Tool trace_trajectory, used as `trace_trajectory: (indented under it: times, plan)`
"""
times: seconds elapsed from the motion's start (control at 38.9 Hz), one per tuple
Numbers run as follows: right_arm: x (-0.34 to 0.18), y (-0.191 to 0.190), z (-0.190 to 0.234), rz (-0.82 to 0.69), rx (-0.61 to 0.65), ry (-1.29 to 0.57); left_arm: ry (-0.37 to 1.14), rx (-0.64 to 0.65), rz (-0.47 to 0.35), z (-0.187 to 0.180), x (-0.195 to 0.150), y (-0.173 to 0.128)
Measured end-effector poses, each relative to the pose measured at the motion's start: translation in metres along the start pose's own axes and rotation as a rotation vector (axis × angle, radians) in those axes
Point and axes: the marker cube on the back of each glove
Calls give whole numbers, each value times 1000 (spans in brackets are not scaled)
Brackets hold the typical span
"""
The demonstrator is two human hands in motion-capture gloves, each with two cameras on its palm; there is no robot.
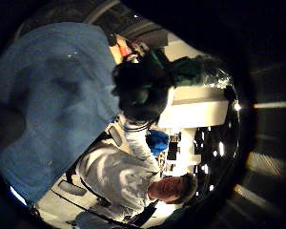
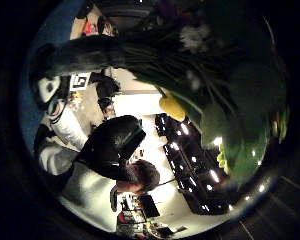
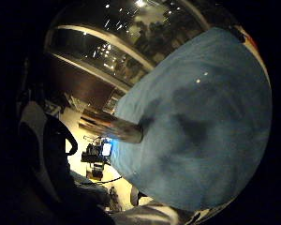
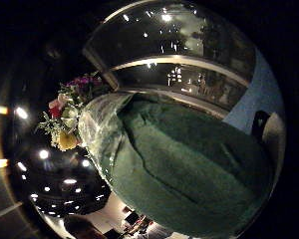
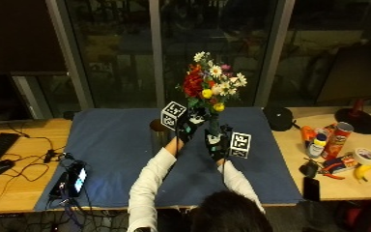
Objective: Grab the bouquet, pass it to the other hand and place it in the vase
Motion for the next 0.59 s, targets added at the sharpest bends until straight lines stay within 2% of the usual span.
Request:
trace_trajectory:
  times: [0.03,0.08,0.18,0.28,0.41,0.51,0.59]
  plan:
    - [3,7,5,85,-11,-7,8,0,4,3,-1,-2]
    - [5,17,15,160,-33,-24,20,2,4,8,-4,-8]
    - [0,29,29,175,-57,-32,47,47,9,12,-12,-19]
    - [-8,36,33,229,-15,45,61,101,28,14,-15,-23]
    - [-9,40,35,202,43,161,35,206,38,13,-16,-26]
    - [-11,47,43,203,-38,28,29,341,80,13,-18,-27]
    - [-4,46,45,133,-37,38,24,393,113,11,-23,-30]
